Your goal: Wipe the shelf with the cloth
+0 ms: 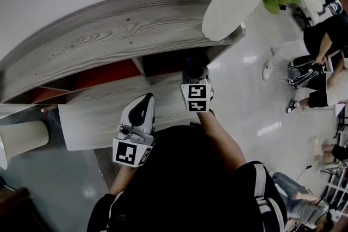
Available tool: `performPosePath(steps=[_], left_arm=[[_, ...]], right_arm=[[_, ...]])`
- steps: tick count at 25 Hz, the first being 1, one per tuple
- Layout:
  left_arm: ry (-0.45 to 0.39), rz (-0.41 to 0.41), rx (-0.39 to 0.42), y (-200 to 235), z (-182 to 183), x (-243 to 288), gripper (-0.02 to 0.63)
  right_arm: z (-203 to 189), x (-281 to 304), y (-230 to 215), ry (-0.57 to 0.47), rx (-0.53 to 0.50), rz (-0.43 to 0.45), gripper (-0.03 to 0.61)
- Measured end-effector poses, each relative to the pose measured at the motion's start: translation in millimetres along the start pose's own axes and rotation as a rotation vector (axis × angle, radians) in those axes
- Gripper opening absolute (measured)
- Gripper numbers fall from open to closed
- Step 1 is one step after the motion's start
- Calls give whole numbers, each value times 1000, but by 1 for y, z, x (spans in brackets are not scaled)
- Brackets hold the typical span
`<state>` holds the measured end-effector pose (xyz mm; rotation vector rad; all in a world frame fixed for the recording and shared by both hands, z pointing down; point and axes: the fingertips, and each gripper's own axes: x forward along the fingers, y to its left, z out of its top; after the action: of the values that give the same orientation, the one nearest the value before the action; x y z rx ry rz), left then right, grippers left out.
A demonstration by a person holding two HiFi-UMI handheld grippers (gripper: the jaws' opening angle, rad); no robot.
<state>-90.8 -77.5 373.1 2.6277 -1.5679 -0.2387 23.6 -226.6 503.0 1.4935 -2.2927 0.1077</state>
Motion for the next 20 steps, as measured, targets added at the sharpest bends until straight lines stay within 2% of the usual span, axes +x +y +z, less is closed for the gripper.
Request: performPosePath(steps=[3,6,14,20], left_arm=[[3,-7,-2,-1,0,2,5],[4,-9,-2,-1,-1,3,5],[12,-14,-2,0,-3,5,5],[13,-17,-5,1,-4,7,5]], right_arm=[[-21,12,-14,106,-1,-35,52],[-35,23,-18,183,-11,-34,52],[-42,40,-11,274,-68,-10,52],[-38,55,-3,299,-113,29,52]])
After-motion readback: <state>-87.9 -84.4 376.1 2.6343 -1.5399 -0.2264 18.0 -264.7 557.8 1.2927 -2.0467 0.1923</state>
